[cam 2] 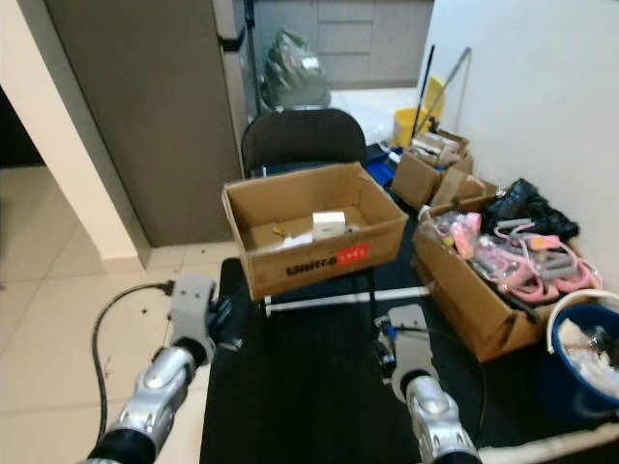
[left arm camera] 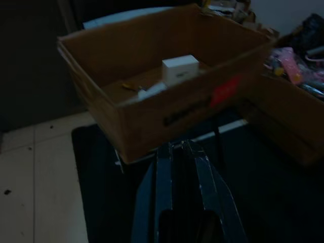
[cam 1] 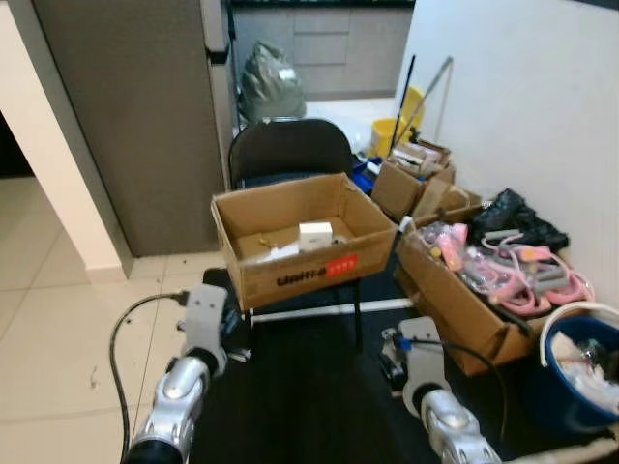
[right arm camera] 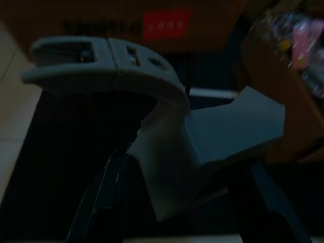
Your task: Picking trash to rubbish bin
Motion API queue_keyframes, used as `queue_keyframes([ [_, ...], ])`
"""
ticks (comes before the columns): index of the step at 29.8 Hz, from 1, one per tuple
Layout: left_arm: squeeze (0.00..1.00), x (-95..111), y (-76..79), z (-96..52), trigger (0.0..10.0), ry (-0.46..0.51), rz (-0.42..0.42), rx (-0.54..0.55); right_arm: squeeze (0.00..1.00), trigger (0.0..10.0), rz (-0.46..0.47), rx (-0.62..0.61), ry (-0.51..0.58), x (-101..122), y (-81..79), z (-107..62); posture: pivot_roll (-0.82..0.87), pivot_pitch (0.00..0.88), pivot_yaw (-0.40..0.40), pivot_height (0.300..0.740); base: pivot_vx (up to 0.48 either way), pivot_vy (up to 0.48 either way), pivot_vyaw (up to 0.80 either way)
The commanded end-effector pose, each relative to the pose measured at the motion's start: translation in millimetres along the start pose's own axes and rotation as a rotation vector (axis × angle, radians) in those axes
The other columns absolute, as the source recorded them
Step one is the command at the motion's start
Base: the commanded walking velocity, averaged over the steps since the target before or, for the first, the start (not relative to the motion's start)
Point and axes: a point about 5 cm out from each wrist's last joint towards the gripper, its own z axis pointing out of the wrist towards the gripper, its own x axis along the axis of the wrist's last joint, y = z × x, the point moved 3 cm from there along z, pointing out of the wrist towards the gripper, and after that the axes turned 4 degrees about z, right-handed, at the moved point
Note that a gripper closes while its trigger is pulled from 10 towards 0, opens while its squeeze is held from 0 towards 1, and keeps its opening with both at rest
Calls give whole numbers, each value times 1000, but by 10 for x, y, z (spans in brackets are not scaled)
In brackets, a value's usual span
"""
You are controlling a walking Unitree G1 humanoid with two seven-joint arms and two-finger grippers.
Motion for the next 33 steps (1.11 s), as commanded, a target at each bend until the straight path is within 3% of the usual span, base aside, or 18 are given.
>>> queue_keyframes([
  [1,0,-56,-33,-35,10000,-19,3,8,0,10000,15,5,-11,-34,-41,-3,-60,25,-10,740,368,0,0],
  [6,0,-53,-44,-39,10000,-20,6,10,0,10000,18,5,-15,-36,-52,3,-56,27,-9,740,365,0,-786],
  [18,0,-40,-47,-36,10000,-19,14,4,0,10000,26,-7,-6,-14,-41,12,-55,33,-4,740,360,0,0],
  [33,0,36,-72,-10,10000,1,36,0,0,10000,28,48,156,577,-177,183,-53,37,-1,740,357,0,0],
])
